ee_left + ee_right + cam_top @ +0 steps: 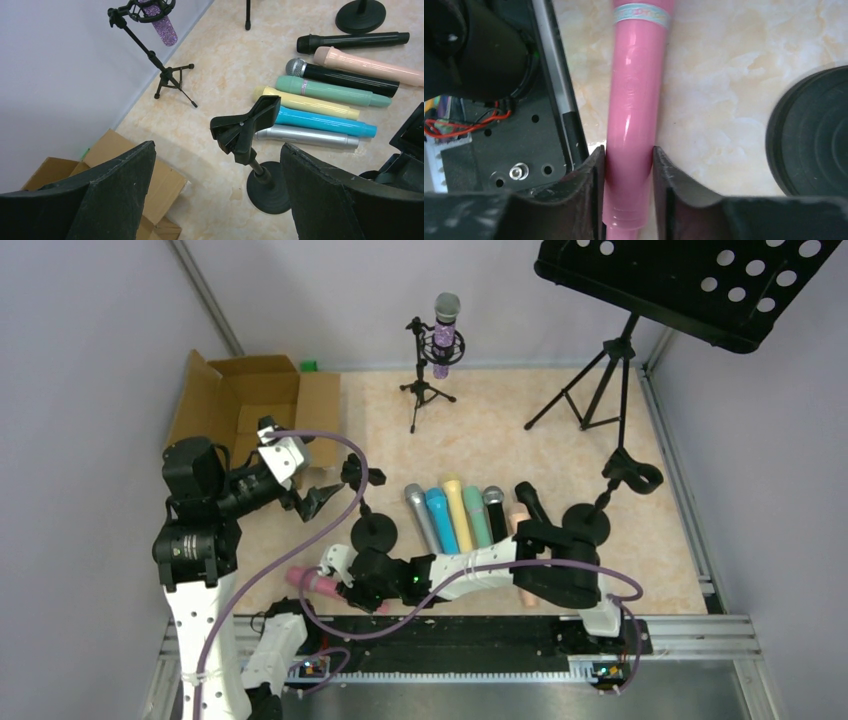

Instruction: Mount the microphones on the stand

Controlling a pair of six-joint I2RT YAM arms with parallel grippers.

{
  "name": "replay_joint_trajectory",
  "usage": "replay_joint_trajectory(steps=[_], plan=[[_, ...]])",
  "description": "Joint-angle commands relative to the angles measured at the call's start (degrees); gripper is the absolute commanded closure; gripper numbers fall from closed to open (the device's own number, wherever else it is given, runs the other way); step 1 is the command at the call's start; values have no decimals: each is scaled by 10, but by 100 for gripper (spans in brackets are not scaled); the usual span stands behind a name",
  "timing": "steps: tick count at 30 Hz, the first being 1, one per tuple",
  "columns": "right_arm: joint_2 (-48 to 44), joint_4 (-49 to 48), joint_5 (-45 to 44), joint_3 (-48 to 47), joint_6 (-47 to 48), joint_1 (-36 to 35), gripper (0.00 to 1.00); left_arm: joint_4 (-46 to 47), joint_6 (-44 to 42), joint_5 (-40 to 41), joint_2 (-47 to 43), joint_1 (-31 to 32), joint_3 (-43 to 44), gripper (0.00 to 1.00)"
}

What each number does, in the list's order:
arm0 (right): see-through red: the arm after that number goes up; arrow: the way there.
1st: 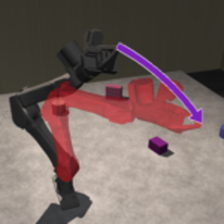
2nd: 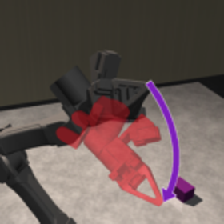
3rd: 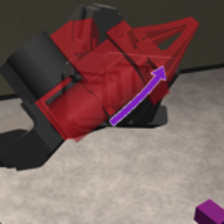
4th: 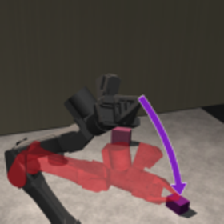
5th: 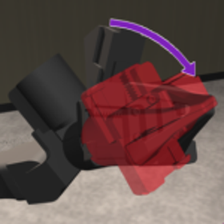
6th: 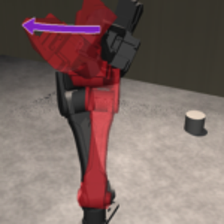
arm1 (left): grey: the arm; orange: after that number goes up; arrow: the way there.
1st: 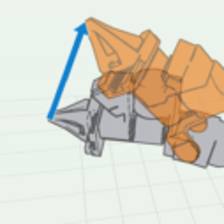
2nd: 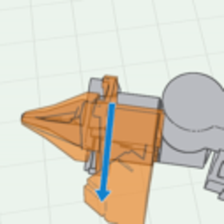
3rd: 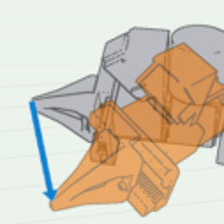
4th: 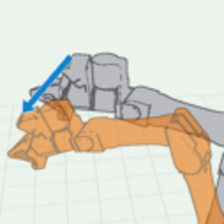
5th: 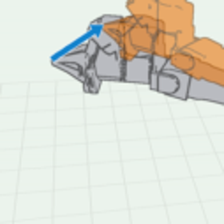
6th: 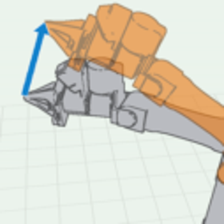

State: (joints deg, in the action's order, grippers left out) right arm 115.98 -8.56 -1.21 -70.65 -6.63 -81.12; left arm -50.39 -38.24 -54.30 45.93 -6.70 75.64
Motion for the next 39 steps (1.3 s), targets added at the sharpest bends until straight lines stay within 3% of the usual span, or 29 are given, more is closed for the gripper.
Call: replay_joint_trajectory(steps=[1, 3, 5, 13, 15, 18, 20, 32, 39], plan=[[-18, -5, -38, 8, -2, -3, 78, 35, 29, 10, -6, -3, 4, 1], [-47, 3, -58, 39, -4, -1, 92, 38, 32, 12, -8, -3, 2, 1], [-82, 14, -68, 78, -11, 4, 97, 42, 33, 13, -11, -3, -3, 1], [-237, 113, -99, 192, -53, 11, 99, 52, 32, 11, -17, -3, -20, 1], [-256, 150, -101, 205, -57, 12, 88, 52, 32, 7, -16, -3, -21, 1], [-265, 163, -103, 217, -55, 11, 58, 51, 32, 3, -15, -3, -25, 1], [-255, 163, -104, 209, -45, 12, 48, 49, 32, 3, -13, -3, -26, 1], [-153, 162, -66, 80, 26, 54, 42, 44, 38, 4, -19, -3, -19, 1], [-114, 158, -17, 62, 29, 79, 43, 28, 19, -14, -4, -3, -21, 1]])
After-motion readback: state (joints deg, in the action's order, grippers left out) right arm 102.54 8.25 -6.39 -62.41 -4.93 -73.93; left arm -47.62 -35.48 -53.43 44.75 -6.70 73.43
